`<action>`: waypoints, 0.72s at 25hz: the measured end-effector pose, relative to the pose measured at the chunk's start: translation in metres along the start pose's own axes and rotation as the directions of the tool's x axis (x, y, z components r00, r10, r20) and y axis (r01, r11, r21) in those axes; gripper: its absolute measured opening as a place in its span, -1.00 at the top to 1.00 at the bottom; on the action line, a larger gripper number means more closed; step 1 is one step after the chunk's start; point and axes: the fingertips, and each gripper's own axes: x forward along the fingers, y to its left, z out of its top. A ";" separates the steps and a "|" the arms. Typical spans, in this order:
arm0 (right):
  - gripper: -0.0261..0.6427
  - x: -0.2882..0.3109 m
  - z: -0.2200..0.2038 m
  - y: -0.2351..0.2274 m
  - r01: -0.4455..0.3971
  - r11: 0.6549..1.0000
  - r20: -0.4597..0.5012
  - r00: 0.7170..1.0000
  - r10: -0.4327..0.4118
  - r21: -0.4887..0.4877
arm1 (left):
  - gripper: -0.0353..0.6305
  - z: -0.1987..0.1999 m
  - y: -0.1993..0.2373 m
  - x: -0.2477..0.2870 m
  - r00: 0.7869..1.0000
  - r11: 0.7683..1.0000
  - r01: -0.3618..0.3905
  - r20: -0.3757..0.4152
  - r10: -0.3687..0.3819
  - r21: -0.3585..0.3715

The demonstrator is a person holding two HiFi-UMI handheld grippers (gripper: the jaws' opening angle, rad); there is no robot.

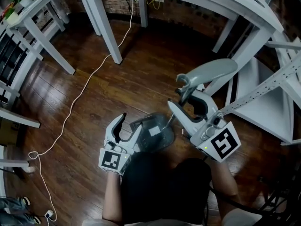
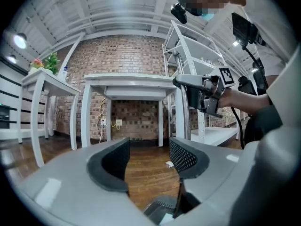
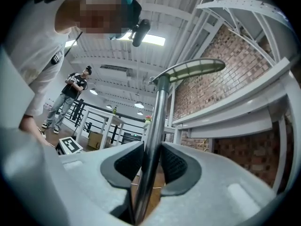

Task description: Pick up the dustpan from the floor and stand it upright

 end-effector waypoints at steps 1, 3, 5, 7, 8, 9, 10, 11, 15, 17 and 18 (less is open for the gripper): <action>0.67 0.001 -0.001 -0.001 0.004 1.000 -0.002 1.000 -0.004 0.000 | 0.06 0.000 0.002 -0.002 1.000 1.000 -0.004 0.001 0.004 -0.001; 0.67 0.001 -0.002 -0.004 0.005 1.000 -0.006 1.000 -0.005 -0.006 | 0.06 0.002 0.005 -0.005 1.000 1.000 -0.008 0.004 0.008 -0.003; 0.63 0.000 -0.004 -0.004 0.017 1.000 -0.020 1.000 -0.017 -0.012 | 0.06 0.006 0.005 -0.006 1.000 1.000 -0.004 0.012 0.004 -0.007; 0.53 -0.004 -0.007 -0.006 0.040 0.999 -0.037 0.999 -0.040 -0.015 | 0.06 0.011 0.004 -0.007 1.000 1.000 0.003 0.025 -0.003 -0.017; 0.49 -0.007 -0.009 -0.008 0.054 0.998 -0.046 0.997 -0.055 -0.015 | 0.06 0.014 0.003 -0.006 0.999 1.000 0.008 0.032 -0.007 -0.021; 0.48 -0.012 -0.011 -0.011 0.068 0.998 -0.054 0.996 -0.069 -0.013 | 0.06 0.017 0.000 -0.005 0.999 1.000 0.012 0.039 -0.011 -0.021; 0.48 -0.016 -0.013 -0.014 0.079 0.997 -0.061 0.995 -0.079 -0.011 | 0.06 0.020 -0.002 -0.002 0.999 1.000 0.017 0.046 -0.016 -0.021; 0.45 -0.020 -0.013 -0.017 0.086 0.996 -0.067 0.994 -0.086 -0.008 | 0.06 0.022 -0.005 0.001 0.999 1.000 0.022 0.051 -0.021 -0.021; 0.43 -0.035 -0.016 -0.024 0.090 0.996 -0.081 0.993 -0.091 -0.014 | 0.06 0.032 -0.013 0.012 0.997 0.999 0.039 0.062 -0.037 -0.023; 0.41 -0.041 -0.015 -0.023 0.075 0.997 -0.087 0.993 -0.075 -0.007 | 0.06 0.039 -0.021 0.018 0.996 0.998 0.053 0.068 -0.051 -0.026; 0.41 -0.043 -0.014 -0.021 0.062 0.998 -0.086 0.994 -0.062 0.004 | 0.06 0.043 -0.024 0.020 0.996 0.998 0.059 0.067 -0.057 -0.028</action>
